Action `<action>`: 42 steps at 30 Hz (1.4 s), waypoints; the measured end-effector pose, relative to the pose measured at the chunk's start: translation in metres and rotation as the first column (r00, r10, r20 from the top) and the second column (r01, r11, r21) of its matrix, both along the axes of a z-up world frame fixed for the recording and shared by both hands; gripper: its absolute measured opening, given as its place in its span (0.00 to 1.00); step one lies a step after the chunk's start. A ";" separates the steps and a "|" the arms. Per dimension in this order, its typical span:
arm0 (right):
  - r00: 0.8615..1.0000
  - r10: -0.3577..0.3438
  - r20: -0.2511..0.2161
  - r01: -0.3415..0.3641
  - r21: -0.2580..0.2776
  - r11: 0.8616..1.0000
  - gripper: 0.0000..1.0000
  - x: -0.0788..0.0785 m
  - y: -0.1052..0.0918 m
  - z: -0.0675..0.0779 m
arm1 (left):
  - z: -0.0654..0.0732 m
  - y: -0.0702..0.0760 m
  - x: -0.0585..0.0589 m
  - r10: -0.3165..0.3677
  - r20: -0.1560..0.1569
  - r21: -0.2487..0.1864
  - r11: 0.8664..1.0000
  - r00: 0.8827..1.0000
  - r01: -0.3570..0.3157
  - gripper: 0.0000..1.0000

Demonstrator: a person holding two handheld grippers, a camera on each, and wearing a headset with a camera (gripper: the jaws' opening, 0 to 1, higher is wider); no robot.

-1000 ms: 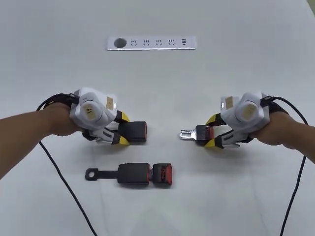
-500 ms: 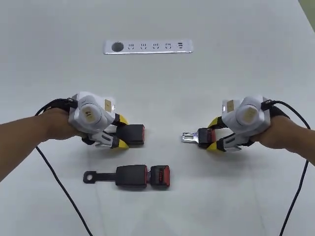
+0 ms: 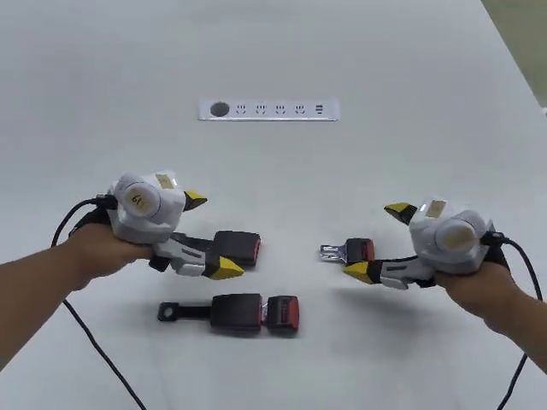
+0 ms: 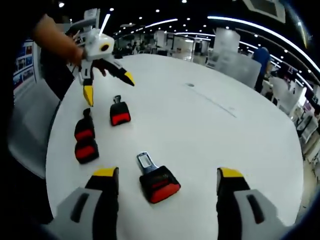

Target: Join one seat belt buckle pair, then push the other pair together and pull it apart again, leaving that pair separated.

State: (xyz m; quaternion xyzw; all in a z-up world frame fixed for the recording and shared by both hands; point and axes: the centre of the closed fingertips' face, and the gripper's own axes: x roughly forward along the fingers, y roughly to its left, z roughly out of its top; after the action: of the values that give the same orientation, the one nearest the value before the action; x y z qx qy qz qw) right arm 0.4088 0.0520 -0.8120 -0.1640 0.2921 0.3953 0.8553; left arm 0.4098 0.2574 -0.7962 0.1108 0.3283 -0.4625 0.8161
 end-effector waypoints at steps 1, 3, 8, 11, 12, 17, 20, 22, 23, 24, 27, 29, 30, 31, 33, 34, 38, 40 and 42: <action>1.000 -0.024 -0.007 0.025 0.025 0.999 0.84 -0.002 0.002 0.002 | 0.003 0.002 0.000 0.030 0.010 -0.011 1.000 1.000 -0.029 0.94; 0.998 -0.052 0.021 0.052 0.024 0.998 0.84 -0.006 0.001 0.006 | 0.009 0.009 -0.002 0.087 0.028 -0.029 0.996 0.996 -0.086 0.94; 0.992 -0.113 0.064 0.110 0.053 0.993 0.85 -0.015 0.008 0.021 | 0.028 0.026 -0.007 0.227 0.067 -0.081 0.972 0.972 -0.221 0.95; 0.986 -0.145 0.080 0.138 0.079 0.987 0.87 -0.020 0.013 0.029 | 0.042 0.035 -0.011 0.303 0.096 -0.121 0.949 0.948 -0.291 0.97; 0.985 -0.150 0.086 0.143 0.080 0.986 0.89 -0.022 0.014 0.031 | 0.046 0.039 -0.014 0.323 0.111 -0.130 0.942 0.940 -0.309 0.99; 0.981 -0.163 0.101 0.153 0.098 0.983 0.91 -0.036 0.023 0.040 | 0.055 0.049 -0.033 0.368 0.108 -0.161 0.923 0.923 -0.349 1.00; 0.978 -0.162 0.128 0.149 0.110 0.983 0.93 -0.042 0.025 0.045 | 0.061 0.057 -0.049 0.405 0.104 -0.192 0.904 0.908 -0.382 1.00; 0.979 -0.166 0.118 0.152 0.121 0.981 0.94 -0.051 0.027 0.044 | 0.061 0.064 -0.058 0.416 0.114 -0.187 0.901 0.902 -0.392 1.00; 0.979 -0.163 0.119 0.149 0.119 0.982 0.94 -0.055 0.028 0.043 | 0.060 0.067 -0.062 0.415 0.120 -0.180 0.902 0.902 -0.391 1.00; 0.980 -0.161 0.120 0.147 0.119 0.982 0.94 -0.058 0.028 0.043 | 0.059 0.069 -0.068 0.412 0.121 -0.175 0.905 0.903 -0.389 1.00; 0.979 -0.169 0.112 0.155 0.123 0.980 0.94 -0.070 0.026 0.041 | 0.054 0.077 -0.090 0.404 0.120 -0.150 0.910 0.907 -0.386 1.00; 0.978 -0.180 0.108 0.165 0.138 0.977 0.95 -0.078 0.026 0.041 | 0.051 0.085 -0.100 0.416 0.111 -0.151 0.905 0.903 -0.398 1.00; 0.977 -0.183 0.106 0.168 0.139 0.976 0.95 -0.081 0.025 0.040 | 0.050 0.088 -0.103 0.420 0.109 -0.153 0.903 0.901 -0.402 1.00; 0.977 -0.184 0.109 0.169 0.138 0.976 0.95 -0.084 0.025 0.040 | 0.049 0.091 -0.107 0.421 0.107 -0.153 0.902 0.901 -0.403 1.00; 0.978 -0.181 0.107 0.166 0.137 0.977 0.95 -0.092 0.025 0.039 | 0.046 0.096 -0.116 0.414 0.100 -0.153 0.905 0.905 -0.397 1.00; 0.978 -0.180 0.105 0.166 0.134 0.977 0.96 -0.096 0.026 0.038 | 0.046 0.097 -0.122 0.408 0.099 -0.153 0.907 0.908 -0.391 1.00; 0.977 -0.190 0.101 0.175 0.139 0.975 0.96 -0.109 0.023 0.039 | 0.044 0.106 -0.135 0.413 0.093 -0.151 0.905 0.906 -0.397 1.00; 0.976 -0.191 0.101 0.177 0.139 0.974 0.98 -0.114 0.022 0.038 | 0.044 0.112 -0.140 0.425 0.093 -0.158 0.899 0.900 -0.408 1.00; 0.976 -0.191 0.107 0.178 0.125 0.976 0.99 -0.119 0.020 0.038 | 0.045 0.117 -0.146 0.432 0.092 -0.160 0.896 0.897 -0.414 1.00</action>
State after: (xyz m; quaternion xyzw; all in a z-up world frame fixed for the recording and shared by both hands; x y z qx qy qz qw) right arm 0.2897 0.0717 -0.7741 -0.1099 0.2317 0.3197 0.9121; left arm 0.2639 0.3740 -0.7511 0.0093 0.2605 -0.2873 0.9217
